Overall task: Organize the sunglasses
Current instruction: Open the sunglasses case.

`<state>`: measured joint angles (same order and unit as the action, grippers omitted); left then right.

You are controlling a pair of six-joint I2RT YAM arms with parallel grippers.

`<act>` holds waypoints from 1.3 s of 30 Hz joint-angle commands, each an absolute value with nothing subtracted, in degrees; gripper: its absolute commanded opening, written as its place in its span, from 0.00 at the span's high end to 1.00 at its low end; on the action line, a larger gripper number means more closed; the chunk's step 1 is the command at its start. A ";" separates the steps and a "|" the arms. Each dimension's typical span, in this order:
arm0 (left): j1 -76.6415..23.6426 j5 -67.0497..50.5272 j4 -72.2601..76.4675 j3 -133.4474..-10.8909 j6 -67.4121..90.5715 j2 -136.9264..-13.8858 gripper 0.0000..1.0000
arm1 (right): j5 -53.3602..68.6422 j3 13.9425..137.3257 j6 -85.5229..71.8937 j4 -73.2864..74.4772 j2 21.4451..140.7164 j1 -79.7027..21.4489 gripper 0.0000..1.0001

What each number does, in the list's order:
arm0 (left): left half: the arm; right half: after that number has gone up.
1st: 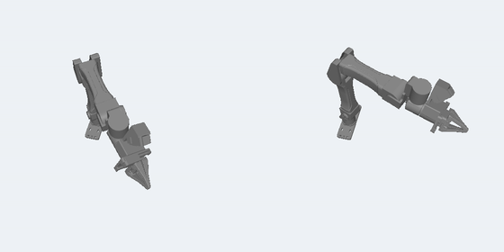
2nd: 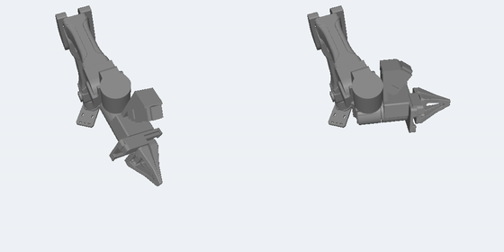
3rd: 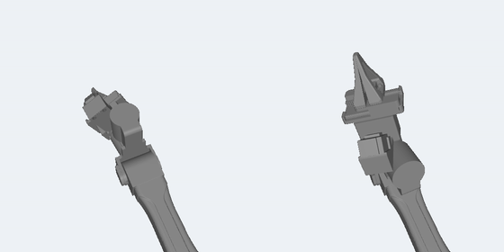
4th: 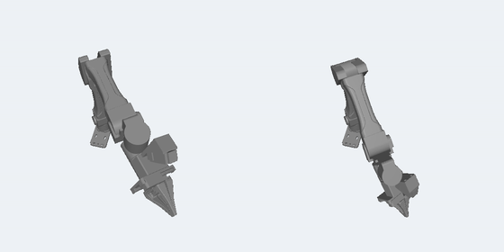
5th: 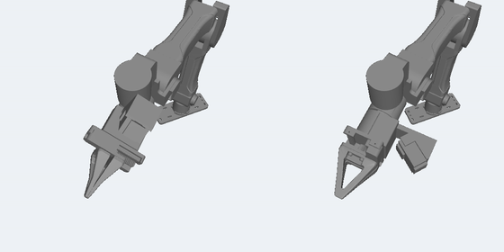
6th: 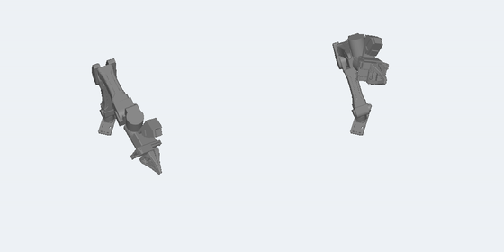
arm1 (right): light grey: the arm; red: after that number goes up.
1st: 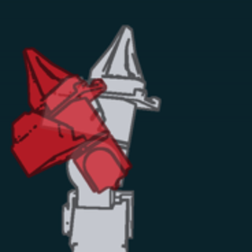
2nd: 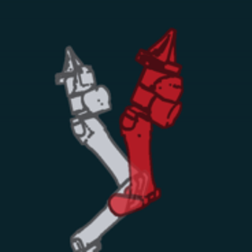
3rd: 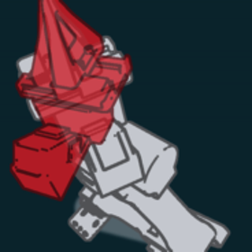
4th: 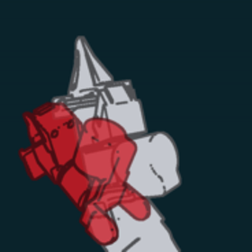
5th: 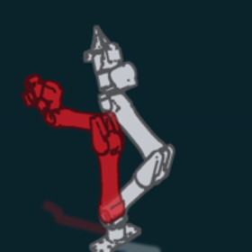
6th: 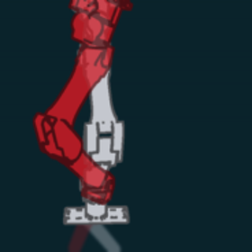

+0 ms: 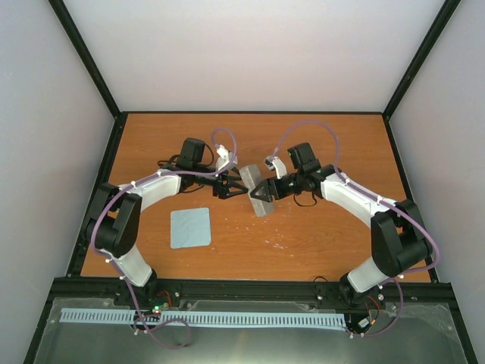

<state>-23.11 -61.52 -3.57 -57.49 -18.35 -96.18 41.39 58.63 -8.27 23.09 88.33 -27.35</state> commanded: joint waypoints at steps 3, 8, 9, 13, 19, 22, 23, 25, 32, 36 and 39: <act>-24.63 -63.21 -2.49 -60.16 -17.12 -99.16 0.33 | 44.94 58.91 -8.89 19.24 87.18 -29.79 0.63; -24.86 -62.08 -2.02 -61.30 -16.93 -101.40 0.35 | 46.18 58.27 -8.19 19.46 85.66 -30.67 0.62; -24.83 -61.72 -2.03 -61.46 -17.16 -101.99 0.36 | 46.78 58.03 -8.13 19.45 85.23 -30.68 0.61; -24.87 -60.41 -1.67 -61.93 -17.58 -103.73 0.37 | 47.79 56.94 -8.00 19.25 82.80 -30.85 0.60; -24.87 -58.10 -1.65 -63.03 -18.54 -107.14 0.40 | 49.38 55.99 -8.11 18.94 79.91 -30.78 0.59; -24.85 -57.24 -1.67 -63.90 -18.44 -108.63 0.41 | 50.28 55.49 -8.52 18.32 79.16 -30.84 0.59; -24.83 -56.87 -1.67 -64.12 -18.45 -109.00 0.41 | 50.57 55.34 -8.57 18.21 79.01 -30.84 0.60; -24.87 -55.98 -1.67 -64.54 -18.50 -109.73 0.42 | 50.95 54.98 -8.66 17.96 78.74 -30.80 0.62; -24.85 -50.51 -1.73 -65.31 -19.30 -111.65 0.43 | 52.37 54.52 -8.90 17.96 76.15 -30.83 0.71; -24.86 -48.82 -1.89 -66.52 -18.95 -113.05 0.45 | 51.95 54.37 -9.02 18.77 74.92 -30.80 0.74; -24.88 -47.41 -1.88 -67.24 -18.57 -113.54 0.45 | 51.89 53.82 -9.26 18.91 74.79 -30.77 0.74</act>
